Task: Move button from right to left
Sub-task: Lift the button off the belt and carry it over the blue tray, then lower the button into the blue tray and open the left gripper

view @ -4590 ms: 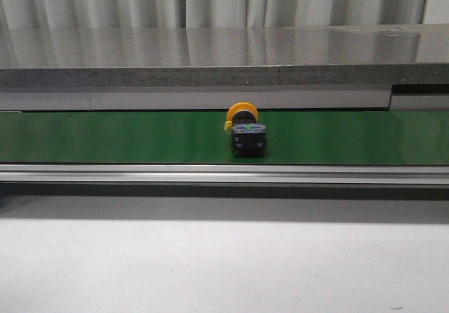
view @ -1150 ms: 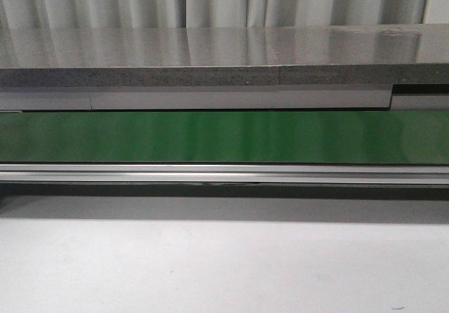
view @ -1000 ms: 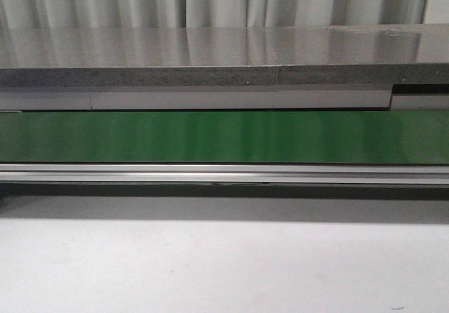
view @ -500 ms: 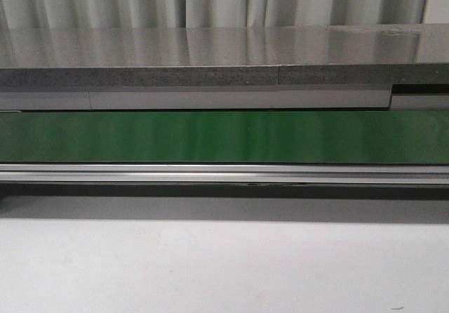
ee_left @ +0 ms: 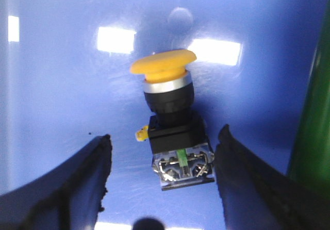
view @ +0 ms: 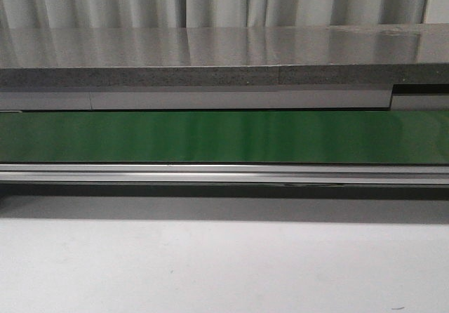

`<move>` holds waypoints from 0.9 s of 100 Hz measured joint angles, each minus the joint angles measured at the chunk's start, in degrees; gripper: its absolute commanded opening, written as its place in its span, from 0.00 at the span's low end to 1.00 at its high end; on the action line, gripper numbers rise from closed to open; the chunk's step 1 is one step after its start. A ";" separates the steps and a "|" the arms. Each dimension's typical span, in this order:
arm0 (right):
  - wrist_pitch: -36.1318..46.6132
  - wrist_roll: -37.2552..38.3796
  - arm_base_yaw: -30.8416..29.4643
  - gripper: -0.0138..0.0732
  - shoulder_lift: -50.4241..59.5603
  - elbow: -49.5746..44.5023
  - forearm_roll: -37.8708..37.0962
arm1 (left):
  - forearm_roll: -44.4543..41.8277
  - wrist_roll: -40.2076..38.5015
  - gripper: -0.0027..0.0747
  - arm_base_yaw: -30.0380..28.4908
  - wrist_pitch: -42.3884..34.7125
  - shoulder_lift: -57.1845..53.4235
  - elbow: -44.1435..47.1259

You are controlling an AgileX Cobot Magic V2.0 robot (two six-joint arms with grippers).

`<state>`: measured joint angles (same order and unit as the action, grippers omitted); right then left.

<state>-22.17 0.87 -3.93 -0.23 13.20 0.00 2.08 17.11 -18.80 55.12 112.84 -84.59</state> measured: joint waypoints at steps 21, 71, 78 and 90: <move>0.04 0.00 0.00 0.08 0.00 0.00 0.00 | 3.86 0.12 0.01 0.00 -0.79 -3.59 -0.91; 0.13 0.00 0.00 0.08 0.00 0.00 0.00 | 12.67 0.25 0.01 5.76 -7.61 -21.78 4.51; 0.13 0.00 0.00 0.08 0.00 0.00 0.00 | 12.80 0.25 0.01 7.09 -9.31 -24.34 7.04; 0.13 0.00 0.00 0.08 0.00 0.00 0.00 | 14.01 0.25 0.01 9.15 -11.80 -28.37 11.91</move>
<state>-22.05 0.87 -3.93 -0.23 13.20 0.00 16.09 17.36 -9.64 43.31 84.48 -72.68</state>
